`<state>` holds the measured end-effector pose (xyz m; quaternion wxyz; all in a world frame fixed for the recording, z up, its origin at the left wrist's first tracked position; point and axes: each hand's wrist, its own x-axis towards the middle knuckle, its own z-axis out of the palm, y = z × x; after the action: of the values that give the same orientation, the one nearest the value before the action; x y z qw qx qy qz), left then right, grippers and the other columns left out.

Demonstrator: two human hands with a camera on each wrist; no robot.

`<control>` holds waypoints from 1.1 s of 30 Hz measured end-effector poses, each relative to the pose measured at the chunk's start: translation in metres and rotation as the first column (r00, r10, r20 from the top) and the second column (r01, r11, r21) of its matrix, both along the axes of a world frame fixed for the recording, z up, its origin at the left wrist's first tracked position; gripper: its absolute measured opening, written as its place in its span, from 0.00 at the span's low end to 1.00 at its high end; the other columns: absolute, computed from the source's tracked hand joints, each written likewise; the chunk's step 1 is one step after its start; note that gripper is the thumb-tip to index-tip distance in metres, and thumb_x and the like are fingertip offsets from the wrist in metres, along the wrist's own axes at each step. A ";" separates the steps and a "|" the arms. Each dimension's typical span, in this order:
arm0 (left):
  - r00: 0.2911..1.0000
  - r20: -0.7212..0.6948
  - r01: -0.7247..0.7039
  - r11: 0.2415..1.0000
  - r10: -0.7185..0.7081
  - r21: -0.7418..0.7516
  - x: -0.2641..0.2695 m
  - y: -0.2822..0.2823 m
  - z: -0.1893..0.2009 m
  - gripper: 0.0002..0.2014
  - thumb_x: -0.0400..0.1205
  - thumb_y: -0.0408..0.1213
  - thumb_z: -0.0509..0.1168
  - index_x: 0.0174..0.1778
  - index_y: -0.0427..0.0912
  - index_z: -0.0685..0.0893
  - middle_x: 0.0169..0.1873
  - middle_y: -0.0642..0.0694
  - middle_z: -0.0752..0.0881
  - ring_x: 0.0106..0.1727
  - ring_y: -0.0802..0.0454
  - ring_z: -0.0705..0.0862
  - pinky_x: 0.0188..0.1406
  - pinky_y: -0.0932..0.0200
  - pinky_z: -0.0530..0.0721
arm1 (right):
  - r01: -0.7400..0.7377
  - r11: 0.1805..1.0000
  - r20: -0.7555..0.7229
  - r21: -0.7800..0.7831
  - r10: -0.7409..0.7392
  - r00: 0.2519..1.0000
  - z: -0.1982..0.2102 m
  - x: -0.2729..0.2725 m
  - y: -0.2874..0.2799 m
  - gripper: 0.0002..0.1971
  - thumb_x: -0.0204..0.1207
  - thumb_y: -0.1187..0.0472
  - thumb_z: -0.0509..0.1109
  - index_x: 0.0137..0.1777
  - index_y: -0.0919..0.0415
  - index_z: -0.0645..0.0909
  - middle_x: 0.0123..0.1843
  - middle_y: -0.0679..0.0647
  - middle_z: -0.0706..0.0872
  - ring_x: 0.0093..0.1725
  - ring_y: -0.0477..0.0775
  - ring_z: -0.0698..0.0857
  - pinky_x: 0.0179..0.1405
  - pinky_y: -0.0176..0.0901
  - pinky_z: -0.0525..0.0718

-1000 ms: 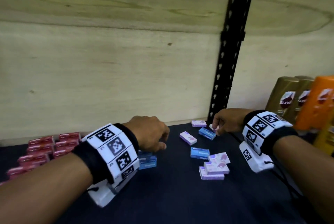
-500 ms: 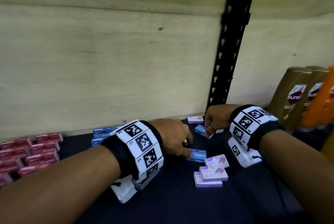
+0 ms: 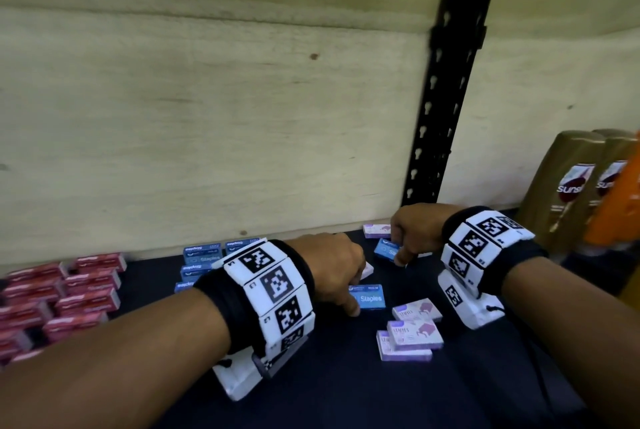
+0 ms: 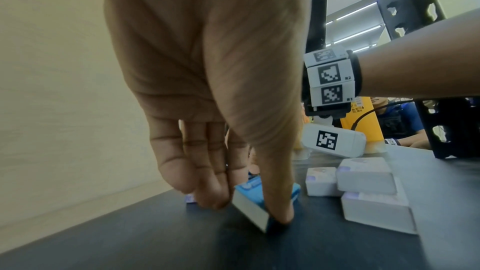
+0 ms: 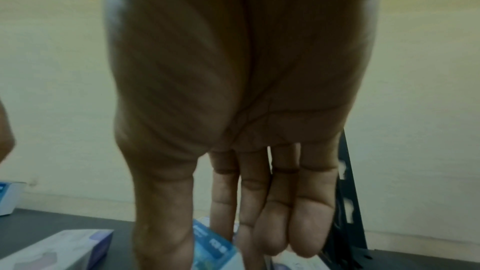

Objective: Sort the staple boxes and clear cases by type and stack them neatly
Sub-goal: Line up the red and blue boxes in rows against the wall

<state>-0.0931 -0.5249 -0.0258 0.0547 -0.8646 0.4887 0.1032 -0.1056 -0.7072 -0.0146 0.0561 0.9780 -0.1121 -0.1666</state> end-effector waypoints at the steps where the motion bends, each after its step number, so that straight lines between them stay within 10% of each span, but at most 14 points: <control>1: 1.000 -0.016 -0.015 1.000 0.014 -0.028 0.000 0.001 0.000 0.18 0.74 0.52 0.77 0.50 0.44 0.84 0.48 0.47 0.85 0.46 0.49 0.83 0.35 0.57 0.77 | 0.003 1.000 0.012 0.019 -0.004 1.000 0.001 -0.001 0.000 0.25 0.72 0.46 0.79 0.63 0.61 0.85 0.62 0.56 0.88 0.61 0.58 0.85 0.62 0.49 0.84; 6: 0.993 -0.109 -0.067 0.991 0.054 -0.119 -0.004 0.008 0.003 0.12 0.73 0.43 0.79 0.42 0.49 0.82 0.34 0.58 0.78 0.35 0.59 0.77 0.32 0.63 0.76 | -0.007 1.000 0.044 0.030 0.006 0.999 -0.001 -0.007 0.002 0.21 0.71 0.50 0.81 0.62 0.57 0.87 0.58 0.53 0.89 0.57 0.55 0.86 0.60 0.48 0.85; 19: 0.962 -0.122 -0.260 0.958 0.245 -0.123 -0.017 0.119 0.061 0.11 0.73 0.48 0.78 0.47 0.50 0.87 0.42 0.53 0.91 0.41 0.59 0.88 0.39 0.65 0.83 | -0.198 0.959 0.158 0.204 0.168 0.973 0.037 -0.039 0.070 0.09 0.73 0.55 0.77 0.51 0.47 0.82 0.49 0.47 0.90 0.43 0.46 0.88 0.35 0.33 0.77; 33: 0.934 -0.138 -0.342 0.936 0.329 -0.086 -0.043 0.210 0.015 0.11 0.72 0.51 0.77 0.45 0.53 0.85 0.39 0.60 0.89 0.37 0.64 0.84 0.42 0.64 0.82 | -0.413 0.891 0.019 0.190 0.417 0.909 0.008 -0.086 0.162 0.11 0.79 0.51 0.72 0.59 0.48 0.79 0.51 0.42 0.79 0.50 0.47 0.78 0.48 0.40 0.73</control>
<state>-0.1365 -0.3150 -0.0111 -0.0405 -0.9293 0.3408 0.1365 -0.1912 -0.5448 -0.0066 -0.0019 0.9783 0.1162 -0.1715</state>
